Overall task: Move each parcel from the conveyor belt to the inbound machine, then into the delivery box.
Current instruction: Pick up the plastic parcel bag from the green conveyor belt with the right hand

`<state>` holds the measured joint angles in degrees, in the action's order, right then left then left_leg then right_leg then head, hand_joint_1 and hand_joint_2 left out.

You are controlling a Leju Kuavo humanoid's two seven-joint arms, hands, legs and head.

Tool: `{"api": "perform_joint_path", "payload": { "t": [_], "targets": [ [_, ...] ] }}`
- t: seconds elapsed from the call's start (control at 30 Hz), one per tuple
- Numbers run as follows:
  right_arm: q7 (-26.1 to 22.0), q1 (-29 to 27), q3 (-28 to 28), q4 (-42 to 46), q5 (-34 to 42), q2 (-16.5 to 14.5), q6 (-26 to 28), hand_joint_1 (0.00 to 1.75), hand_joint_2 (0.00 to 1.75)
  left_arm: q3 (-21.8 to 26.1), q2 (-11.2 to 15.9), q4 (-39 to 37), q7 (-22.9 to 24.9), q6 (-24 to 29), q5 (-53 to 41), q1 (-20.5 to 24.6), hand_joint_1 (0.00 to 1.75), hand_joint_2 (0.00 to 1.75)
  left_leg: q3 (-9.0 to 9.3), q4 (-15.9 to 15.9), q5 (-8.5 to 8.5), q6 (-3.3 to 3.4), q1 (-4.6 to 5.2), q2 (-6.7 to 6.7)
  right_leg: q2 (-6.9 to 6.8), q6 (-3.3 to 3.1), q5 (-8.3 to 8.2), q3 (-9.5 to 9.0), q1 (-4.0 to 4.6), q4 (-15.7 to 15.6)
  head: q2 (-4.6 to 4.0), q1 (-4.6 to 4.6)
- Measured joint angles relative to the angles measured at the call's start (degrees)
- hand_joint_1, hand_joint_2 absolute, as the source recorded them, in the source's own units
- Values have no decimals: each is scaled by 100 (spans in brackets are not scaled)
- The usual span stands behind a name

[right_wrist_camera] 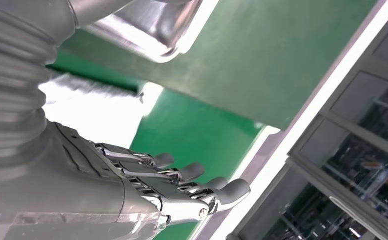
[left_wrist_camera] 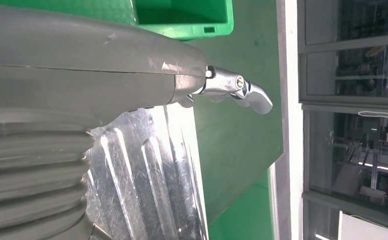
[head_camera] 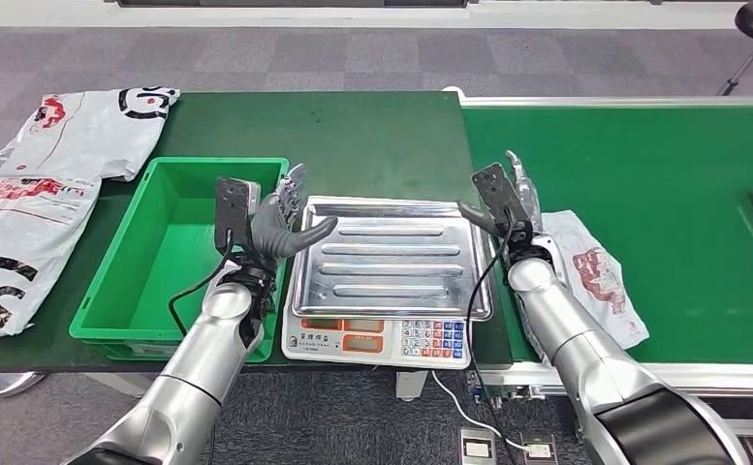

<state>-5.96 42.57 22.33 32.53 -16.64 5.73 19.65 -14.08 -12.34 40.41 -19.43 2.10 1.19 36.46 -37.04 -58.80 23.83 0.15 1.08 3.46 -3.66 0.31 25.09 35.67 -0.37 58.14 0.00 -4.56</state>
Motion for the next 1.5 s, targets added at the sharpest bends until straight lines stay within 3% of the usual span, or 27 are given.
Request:
{"api": "perform_joint_path", "payload": {
  "t": [0.23,0.4,0.6,0.77,0.93,1.07,1.2,1.5],
  "targets": [
    [316,-204,-93,-11,-334,505,263,0,175,0,-2,-18,-7,46,34,6,0,175,1,0,0,2,0,-25,-23,4,5,-3,0,0,-1,0],
    [548,-652,-448,-17,-811,924,302,0,175,0,-15,-70,-35,66,-15,14,0,175,1,-1,7,11,4,-28,-23,10,9,-8,-5,-3,0,0],
    [928,-1418,-1039,61,-1448,1280,-238,0,175,0,-36,-167,-51,-2,-27,59,0,175,-5,-1,14,20,8,-41,-35,20,15,-12,-8,-6,0,1],
    [1423,-1651,-1292,42,-1805,1438,-838,0,175,0,-74,-236,-42,-187,-5,107,0,175,-3,-1,15,21,9,-27,-24,20,15,-5,-10,-6,0,1],
    [1414,-1832,-1461,-27,-2048,1553,-1420,0,175,0,-103,-333,60,-326,162,202,0,175,-2,-1,15,21,9,-28,-24,20,15,-7,-10,-6,0,-1],
    [1203,-1938,-1528,-32,-2144,1693,-2314,175,175,0,-98,-453,185,-549,394,255,0,175,-1,-1,17,23,10,-28,-24,20,15,-10,-11,-6,-1,-1],
    [1073,-1879,-1529,-29,-2152,1820,-2799,175,175,0,-84,-538,226,-727,460,276,0,175,2,-1,18,25,10,-27,-24,22,16,-15,-11,-6,-1,0],
    [927,-1743,-1529,-29,-2083,1902,-3031,175,175,0,-63,-625,244,-751,414,279,0,175,3,-2,17,26,10,-30,-28,22,15,-18,-11,-6,0,-1]
  ]
}}
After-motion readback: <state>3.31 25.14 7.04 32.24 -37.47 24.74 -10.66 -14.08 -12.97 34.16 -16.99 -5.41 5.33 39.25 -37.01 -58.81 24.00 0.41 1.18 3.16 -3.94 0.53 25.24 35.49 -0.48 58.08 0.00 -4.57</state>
